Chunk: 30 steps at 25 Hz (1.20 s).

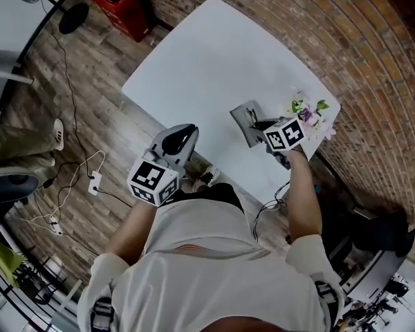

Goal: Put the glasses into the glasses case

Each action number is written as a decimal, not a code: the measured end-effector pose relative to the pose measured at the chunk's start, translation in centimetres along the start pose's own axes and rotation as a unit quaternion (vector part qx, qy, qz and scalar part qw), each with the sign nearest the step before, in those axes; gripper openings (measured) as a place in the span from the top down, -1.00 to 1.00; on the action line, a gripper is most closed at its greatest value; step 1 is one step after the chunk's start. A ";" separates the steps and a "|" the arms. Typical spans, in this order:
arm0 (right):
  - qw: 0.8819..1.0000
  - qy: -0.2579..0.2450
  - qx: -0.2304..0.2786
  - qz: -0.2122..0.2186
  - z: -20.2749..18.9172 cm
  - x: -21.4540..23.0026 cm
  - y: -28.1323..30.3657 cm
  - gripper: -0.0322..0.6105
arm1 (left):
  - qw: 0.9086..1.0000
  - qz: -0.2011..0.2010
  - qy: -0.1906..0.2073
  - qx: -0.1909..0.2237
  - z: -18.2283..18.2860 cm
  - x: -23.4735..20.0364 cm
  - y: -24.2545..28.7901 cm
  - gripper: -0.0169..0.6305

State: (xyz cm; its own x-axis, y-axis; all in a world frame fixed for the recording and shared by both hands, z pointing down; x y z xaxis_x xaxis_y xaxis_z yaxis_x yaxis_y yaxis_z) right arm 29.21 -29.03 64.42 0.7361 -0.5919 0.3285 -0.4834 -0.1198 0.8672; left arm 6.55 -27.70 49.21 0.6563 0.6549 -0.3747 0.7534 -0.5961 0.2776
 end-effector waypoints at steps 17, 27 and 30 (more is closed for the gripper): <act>0.980 0.061 -0.174 0.081 -0.7 0.9 5.9 0.41 | 1.000 0.013 -0.021 -0.003 0.2 -2.6 -0.7 0.84; 0.986 0.061 -0.158 0.009 -0.7 1.1 5.4 0.38 | 1.000 -0.005 -0.018 -0.007 1.1 -3.5 0.1 0.84; 0.985 0.079 -0.151 0.020 -1.0 1.1 5.6 0.40 | 1.000 -0.011 -0.019 -0.010 1.0 -3.6 0.5 0.84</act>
State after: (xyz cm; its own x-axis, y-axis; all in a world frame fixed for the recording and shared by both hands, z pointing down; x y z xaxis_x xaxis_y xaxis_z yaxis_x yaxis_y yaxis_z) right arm 27.77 -29.55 69.96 0.7953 -0.4574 0.3979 -0.3678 0.1577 0.9164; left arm 4.51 -30.81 49.77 0.6378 0.6493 -0.4142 0.7685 -0.5725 0.2858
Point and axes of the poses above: the fingertips, and each gripper's own axes: y forward along the fingers, x to its right, z out of its top, the point moved 3 cm from there along -y, backward along the fingers, and after that the axes turned 2 degrees about -y, right-handed, at the moved point
